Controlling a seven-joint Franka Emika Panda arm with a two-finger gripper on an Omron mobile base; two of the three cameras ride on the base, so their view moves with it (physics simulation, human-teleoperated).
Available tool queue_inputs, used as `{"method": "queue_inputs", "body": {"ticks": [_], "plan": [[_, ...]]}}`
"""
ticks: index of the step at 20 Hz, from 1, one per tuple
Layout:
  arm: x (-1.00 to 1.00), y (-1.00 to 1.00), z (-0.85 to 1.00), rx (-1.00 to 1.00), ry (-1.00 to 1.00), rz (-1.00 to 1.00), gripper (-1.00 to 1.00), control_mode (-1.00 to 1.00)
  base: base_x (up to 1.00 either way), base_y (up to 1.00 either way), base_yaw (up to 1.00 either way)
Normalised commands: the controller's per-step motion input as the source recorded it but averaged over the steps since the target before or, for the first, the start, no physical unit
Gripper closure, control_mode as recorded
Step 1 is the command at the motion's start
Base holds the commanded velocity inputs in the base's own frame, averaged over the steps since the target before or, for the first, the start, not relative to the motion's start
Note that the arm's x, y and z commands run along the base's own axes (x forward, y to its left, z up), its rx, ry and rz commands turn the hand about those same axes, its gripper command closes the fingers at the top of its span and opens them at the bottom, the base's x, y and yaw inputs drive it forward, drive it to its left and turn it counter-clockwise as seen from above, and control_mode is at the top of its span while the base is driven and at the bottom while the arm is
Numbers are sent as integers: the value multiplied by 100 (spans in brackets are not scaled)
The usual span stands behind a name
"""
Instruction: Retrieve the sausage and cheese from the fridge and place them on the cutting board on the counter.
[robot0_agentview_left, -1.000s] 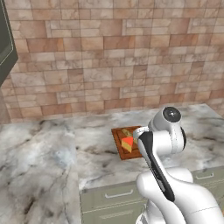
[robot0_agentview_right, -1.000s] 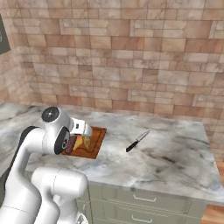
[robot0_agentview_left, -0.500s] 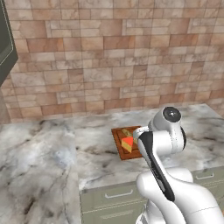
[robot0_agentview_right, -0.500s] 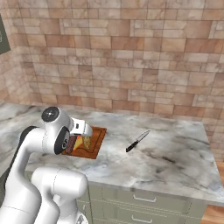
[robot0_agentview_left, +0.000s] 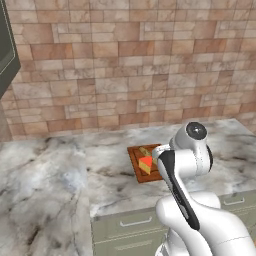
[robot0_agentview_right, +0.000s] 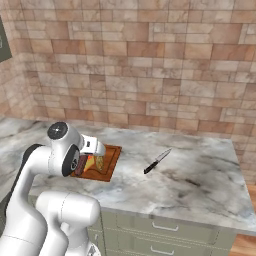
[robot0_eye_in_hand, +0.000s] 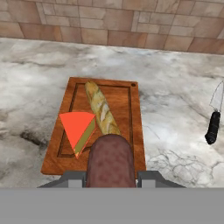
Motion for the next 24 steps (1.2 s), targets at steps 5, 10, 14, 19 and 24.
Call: {"method": "queue_inputs", "body": {"ticks": [5,10,14,19,24], "plan": [[0,0,0,0,0,0,100,-100,0,0,0],[0,0,0,0,0,0,100,-100,0,0,0],[4,0,-4,0,0,0,100,-100,0,0,0],[12,-1,-11,0,-2,0,100,-100,0,0,0],[42,-23,-10,0,3,8,100,-100,0,0,0]]}}
